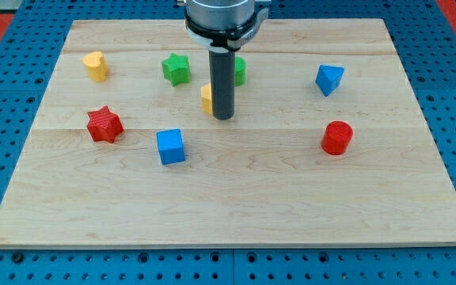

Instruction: Move the yellow hexagon towards top left

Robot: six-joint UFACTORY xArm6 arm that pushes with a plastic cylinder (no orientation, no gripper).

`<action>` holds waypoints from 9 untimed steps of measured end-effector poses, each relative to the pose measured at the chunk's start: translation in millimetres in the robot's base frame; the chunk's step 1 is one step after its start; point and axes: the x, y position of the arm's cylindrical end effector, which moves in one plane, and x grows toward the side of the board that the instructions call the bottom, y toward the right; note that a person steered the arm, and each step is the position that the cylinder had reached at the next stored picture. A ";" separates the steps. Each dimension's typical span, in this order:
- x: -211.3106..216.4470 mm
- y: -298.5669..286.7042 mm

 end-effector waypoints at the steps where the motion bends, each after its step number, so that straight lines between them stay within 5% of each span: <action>1: -3.0 -18.3; 5: -33.0 -10.3; 9: -124.7 -53.2</action>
